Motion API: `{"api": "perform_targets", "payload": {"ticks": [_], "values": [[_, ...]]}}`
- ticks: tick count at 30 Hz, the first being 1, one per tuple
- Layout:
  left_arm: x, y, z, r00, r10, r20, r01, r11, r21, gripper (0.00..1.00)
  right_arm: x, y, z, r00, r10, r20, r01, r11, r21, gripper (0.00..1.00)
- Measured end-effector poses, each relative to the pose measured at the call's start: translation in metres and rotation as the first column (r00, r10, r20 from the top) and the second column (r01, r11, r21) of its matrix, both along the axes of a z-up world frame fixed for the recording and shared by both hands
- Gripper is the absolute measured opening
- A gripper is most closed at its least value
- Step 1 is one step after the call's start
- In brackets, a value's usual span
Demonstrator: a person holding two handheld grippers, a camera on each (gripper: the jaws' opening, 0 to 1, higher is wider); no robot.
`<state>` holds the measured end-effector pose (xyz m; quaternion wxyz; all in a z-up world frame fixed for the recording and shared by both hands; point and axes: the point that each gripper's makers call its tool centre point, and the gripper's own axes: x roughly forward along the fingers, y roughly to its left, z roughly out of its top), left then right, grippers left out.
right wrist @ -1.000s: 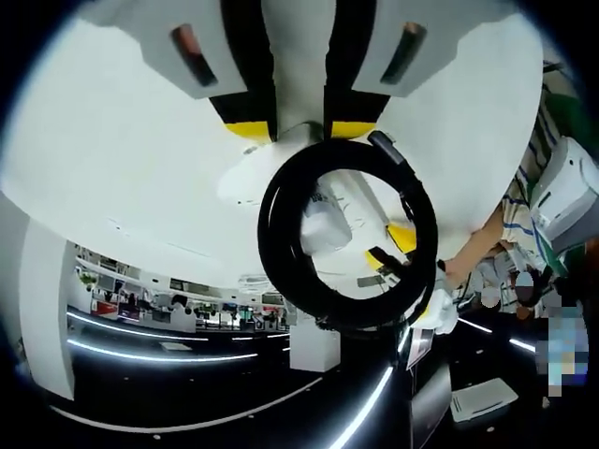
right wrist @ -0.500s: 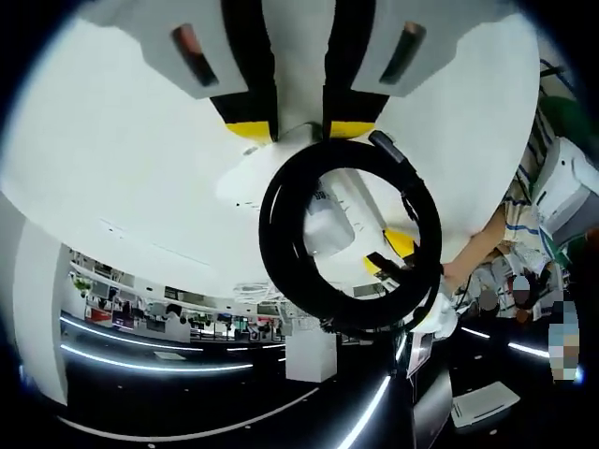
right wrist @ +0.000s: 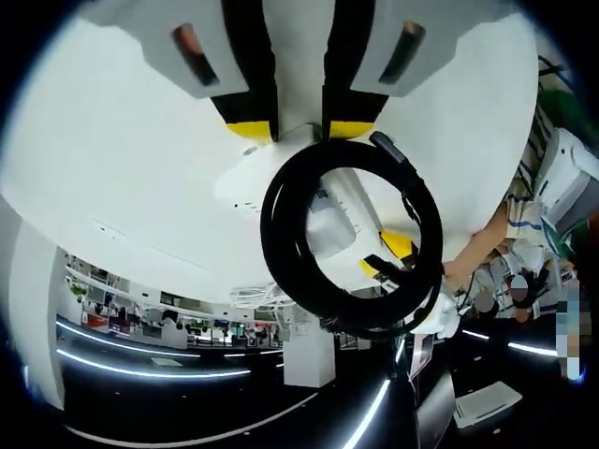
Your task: Straighten the power strip on the desk, plug the charger into it
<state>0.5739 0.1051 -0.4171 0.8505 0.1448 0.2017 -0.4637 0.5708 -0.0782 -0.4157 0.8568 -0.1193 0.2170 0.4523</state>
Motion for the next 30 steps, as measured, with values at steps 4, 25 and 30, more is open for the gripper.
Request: {"api": "perform_targets", "payload": {"ticks": [4, 25, 30], "values": [[0.003, 0.003, 0.000, 1.000, 0.019, -0.002, -0.019, 1.000, -0.004, 0.29, 0.003, 0.003, -0.001, 1.000, 0.003, -0.013, -0.003, 1.000, -0.001, 0.17], [0.017, 0.006, 0.002, 0.997, 0.076, 0.006, -0.076, 0.997, -0.021, 0.30, 0.010, 0.007, -0.002, 0.999, -0.044, -0.012, 0.044, 0.997, 0.068, 0.16], [0.020, 0.007, 0.007, 0.996, 0.092, 0.005, -0.092, 0.994, -0.053, 0.29, 0.013, 0.007, -0.002, 0.998, -0.058, -0.012, 0.058, 0.995, 0.076, 0.16]]}}
